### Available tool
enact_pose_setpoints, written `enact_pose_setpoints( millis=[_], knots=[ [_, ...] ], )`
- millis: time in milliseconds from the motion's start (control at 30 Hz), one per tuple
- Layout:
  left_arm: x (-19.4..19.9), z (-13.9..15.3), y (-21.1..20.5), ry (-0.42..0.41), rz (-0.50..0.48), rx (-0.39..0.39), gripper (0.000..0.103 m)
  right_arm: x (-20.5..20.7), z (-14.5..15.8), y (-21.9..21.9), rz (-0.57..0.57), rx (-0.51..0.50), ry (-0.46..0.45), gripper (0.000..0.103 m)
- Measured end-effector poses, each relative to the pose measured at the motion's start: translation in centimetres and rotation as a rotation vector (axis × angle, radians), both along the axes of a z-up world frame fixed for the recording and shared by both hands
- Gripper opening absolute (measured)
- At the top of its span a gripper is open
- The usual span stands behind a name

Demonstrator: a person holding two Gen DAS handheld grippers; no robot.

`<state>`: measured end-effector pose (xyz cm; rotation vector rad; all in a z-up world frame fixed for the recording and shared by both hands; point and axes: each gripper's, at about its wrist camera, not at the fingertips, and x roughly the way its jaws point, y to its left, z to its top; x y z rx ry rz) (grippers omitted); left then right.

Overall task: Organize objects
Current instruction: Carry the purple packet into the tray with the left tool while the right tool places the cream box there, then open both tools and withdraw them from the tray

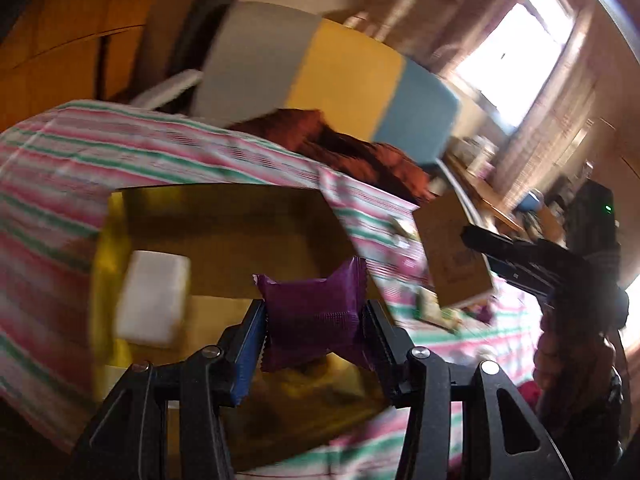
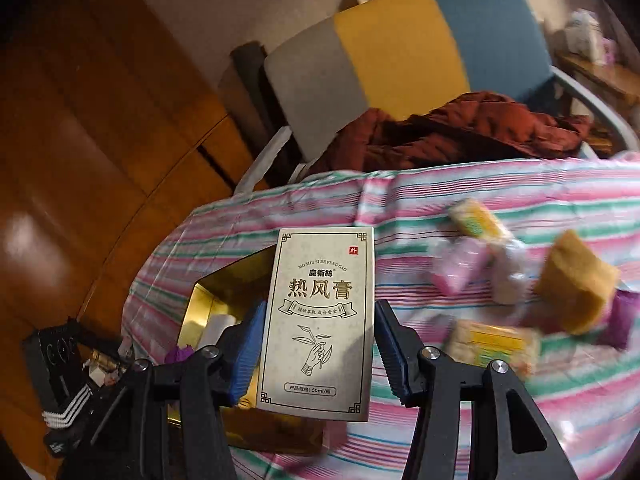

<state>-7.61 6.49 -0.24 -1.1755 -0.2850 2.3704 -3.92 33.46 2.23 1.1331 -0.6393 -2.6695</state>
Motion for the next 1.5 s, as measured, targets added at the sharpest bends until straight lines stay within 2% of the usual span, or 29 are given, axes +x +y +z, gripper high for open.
enact_pose_setpoints(
  millis=[100,200,267,333,400,467,667,833,867,900,967,1033,1133,1233,1500],
  knots=[
    [-1.3,-1.0,-3.3,-0.007,0.103,-0.018,0.053,-3.0,-0.7,-3.2,0.049,0.054,-0.031,0.054],
    [-2.1,-2.3,-5.2,-0.045,0.151,-0.061,0.061,-5.9,-1.5,-5.6,0.088,0.091,-0.058,0.056],
    [-2.4,-3.3,-6.0,-0.076,0.159,-0.058,0.062,-7.2,-2.2,-6.7,0.078,0.129,-0.087,0.057],
    [-2.5,-4.0,-6.5,-0.086,0.188,-0.093,0.070,-7.5,-2.6,-7.3,0.079,0.133,-0.097,0.062],
    [-2.2,-4.4,-7.0,-0.100,0.215,-0.087,0.072,-7.1,-2.8,-7.7,0.082,0.134,-0.095,0.071],
    [-1.8,-4.4,-7.4,-0.095,0.231,-0.083,0.073,-6.5,-2.9,-7.9,0.087,0.144,-0.097,0.073],
    [0.7,-2.4,-7.2,0.019,0.290,-0.162,0.073,-3.6,-3.0,-9.4,0.088,0.213,-0.077,0.089],
    [2.6,-0.6,-6.7,0.119,0.322,-0.222,0.073,-0.5,-2.7,-11.4,0.070,0.356,0.014,0.094],
    [2.9,-0.4,-6.7,0.128,0.325,-0.224,0.073,0.1,-2.5,-11.7,0.062,0.382,0.042,0.101],
    [3.2,-0.1,-6.6,0.137,0.328,-0.225,0.073,0.6,-2.4,-11.9,0.049,0.403,0.069,0.103],
    [3.7,0.3,-6.3,0.158,0.341,-0.250,0.073,1.6,-2.2,-12.2,0.034,0.425,0.105,0.103],
    [4.1,0.5,-6.1,0.172,0.357,-0.274,0.073,1.9,-2.4,-12.1,0.021,0.413,0.095,0.103],
    [4.5,0.3,-6.0,0.164,0.348,-0.258,0.073,2.2,-2.9,-10.9,0.031,0.306,0.069,0.103],
    [4.9,0.0,-5.5,0.157,0.333,-0.272,0.072,3.2,-3.0,-9.8,0.002,0.248,0.091,0.103],
    [6.2,0.2,-3.8,0.200,0.294,-0.310,0.073,5.9,-2.0,-10.8,-0.018,0.392,0.182,0.103]
  ],
)
